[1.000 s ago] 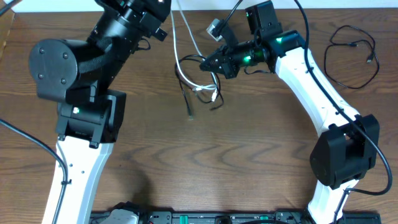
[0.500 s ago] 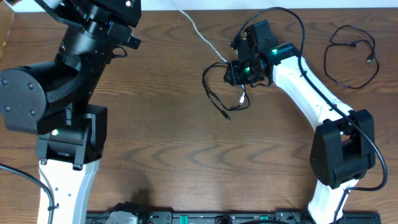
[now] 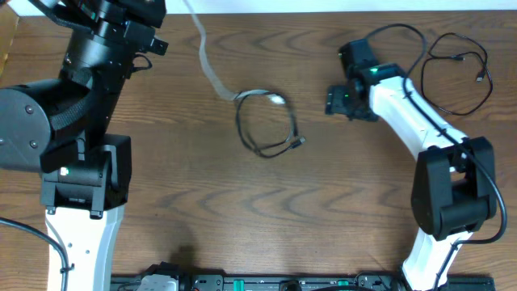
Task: Untangle cables
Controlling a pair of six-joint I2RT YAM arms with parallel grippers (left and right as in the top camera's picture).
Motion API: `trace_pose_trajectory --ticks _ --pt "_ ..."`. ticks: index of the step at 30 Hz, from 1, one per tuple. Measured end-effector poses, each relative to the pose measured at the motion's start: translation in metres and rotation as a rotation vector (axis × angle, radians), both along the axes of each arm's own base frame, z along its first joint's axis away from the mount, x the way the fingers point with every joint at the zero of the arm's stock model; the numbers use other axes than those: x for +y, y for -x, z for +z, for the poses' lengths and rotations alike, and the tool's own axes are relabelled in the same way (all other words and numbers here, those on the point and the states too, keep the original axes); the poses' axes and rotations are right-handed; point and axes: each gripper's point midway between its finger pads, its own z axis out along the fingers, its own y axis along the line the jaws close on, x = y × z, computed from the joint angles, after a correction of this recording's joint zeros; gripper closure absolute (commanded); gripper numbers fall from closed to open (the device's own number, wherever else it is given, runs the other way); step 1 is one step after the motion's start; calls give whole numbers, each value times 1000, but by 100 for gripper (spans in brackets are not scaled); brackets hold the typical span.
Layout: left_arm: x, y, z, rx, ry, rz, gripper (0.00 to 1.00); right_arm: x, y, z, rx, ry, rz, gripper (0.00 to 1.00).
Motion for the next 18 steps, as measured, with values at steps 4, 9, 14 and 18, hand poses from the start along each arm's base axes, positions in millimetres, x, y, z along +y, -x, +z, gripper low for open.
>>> trace_pose_trajectory --ticks 4,9,14,18 --pt "1 -5 -6 35 -4 6 93 -21 -16 2 -36 -65 8 19" --pt "1 -10 -14 75 -9 6 93 50 -20 24 -112 -377 334 19" --pt "1 -11 -15 80 -10 6 93 127 9 44 -138 -563 617 18" --pt "0 -15 -22 116 -15 6 93 182 51 51 -123 -630 861 17"
